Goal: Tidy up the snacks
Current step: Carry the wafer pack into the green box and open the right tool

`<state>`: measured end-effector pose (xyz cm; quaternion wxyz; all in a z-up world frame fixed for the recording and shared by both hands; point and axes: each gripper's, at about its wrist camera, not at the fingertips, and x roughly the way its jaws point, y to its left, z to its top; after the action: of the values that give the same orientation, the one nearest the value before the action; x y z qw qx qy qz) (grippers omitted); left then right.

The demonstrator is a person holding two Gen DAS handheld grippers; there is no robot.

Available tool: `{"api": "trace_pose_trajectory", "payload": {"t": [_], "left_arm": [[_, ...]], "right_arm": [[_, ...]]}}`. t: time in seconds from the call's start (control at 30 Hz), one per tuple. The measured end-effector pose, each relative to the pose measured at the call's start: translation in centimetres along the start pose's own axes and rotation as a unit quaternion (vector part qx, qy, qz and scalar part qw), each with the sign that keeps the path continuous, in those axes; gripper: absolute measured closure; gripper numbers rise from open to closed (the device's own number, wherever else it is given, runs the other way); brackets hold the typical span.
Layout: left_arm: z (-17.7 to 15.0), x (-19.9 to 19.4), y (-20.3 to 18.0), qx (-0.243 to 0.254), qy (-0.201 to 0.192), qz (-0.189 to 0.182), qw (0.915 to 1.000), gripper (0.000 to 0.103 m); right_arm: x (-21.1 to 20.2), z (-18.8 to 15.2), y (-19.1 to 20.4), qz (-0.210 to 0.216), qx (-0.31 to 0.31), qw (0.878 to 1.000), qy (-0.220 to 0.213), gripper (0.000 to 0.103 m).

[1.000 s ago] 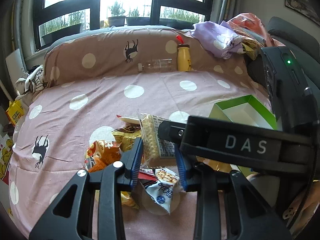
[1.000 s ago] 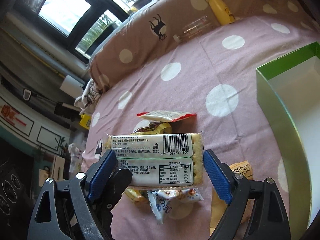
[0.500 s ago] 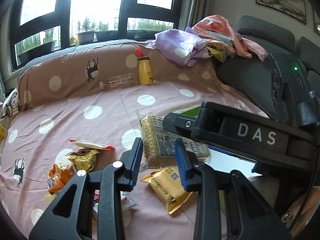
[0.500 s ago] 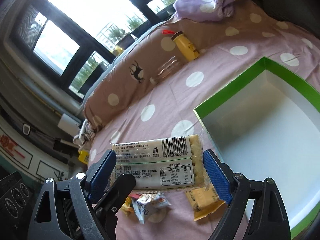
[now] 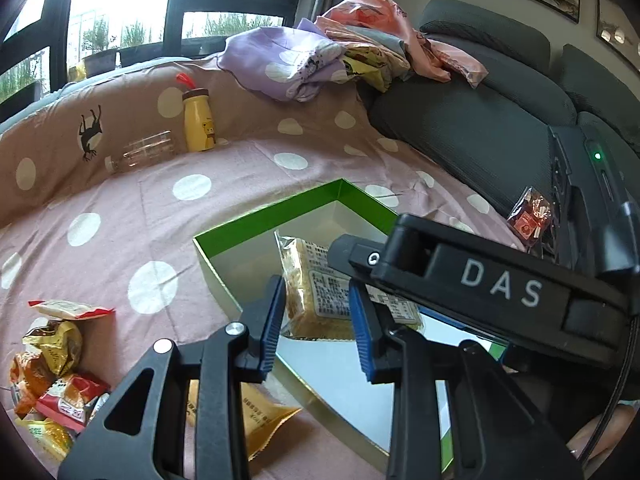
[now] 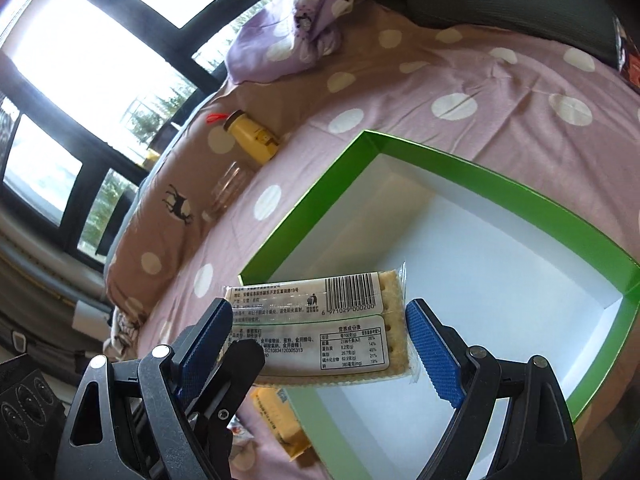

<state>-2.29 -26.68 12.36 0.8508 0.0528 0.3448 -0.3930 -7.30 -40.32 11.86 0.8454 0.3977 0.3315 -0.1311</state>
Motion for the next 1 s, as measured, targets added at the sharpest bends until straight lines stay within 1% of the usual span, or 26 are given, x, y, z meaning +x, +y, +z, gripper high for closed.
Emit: {"api": "trace_pose_trajectory", "payload": {"t": [0.17,0.4,0.53,0.67,0.73,0.83,0.97,1.0], "left_arm": [[0.0,1.8,-1.0,0.008,0.02,-0.01,0.9997,0.072],[-0.1,3.9,-1.6,0.008,0.048,-0.023,0.9985,0.072],[-0.1,4.7,-1.6,-0.001,0.066,-0.044,0.9968,0.072],[-0.5,5.4,-2.0,0.006,0.08,-0.031,0.9962,0.072],[-0.7,5.6,-1.9,0.0,0.085,-0.033,0.9959,0.072],[-0.8,6.0,-1.5,-0.012,0.096,-0.04,0.9945,0.069],[-1.0,5.7,-0.8,-0.018,0.099,-0.039,0.9942,0.066],[-1.1,5.3,-0.5,-0.023,0.096,-0.041,0.9942,0.062]], "right_arm": [[0.1,0.5,-1.7,-0.022,0.02,1.0,-0.004,0.013],[0.6,0.8,-3.5,-0.046,0.04,0.998,0.002,0.013],[0.8,1.0,-4.3,-0.059,0.049,0.997,0.006,0.013],[1.1,1.0,-4.6,-0.066,0.051,0.996,0.013,0.013],[1.3,1.0,-4.5,-0.073,0.048,0.996,0.015,0.013],[1.5,1.0,-4.4,-0.083,0.044,0.995,0.017,0.013],[1.1,0.9,-4.2,-0.085,0.043,0.995,0.013,0.013],[0.9,0.9,-4.1,-0.09,0.04,0.995,0.008,0.013]]}}
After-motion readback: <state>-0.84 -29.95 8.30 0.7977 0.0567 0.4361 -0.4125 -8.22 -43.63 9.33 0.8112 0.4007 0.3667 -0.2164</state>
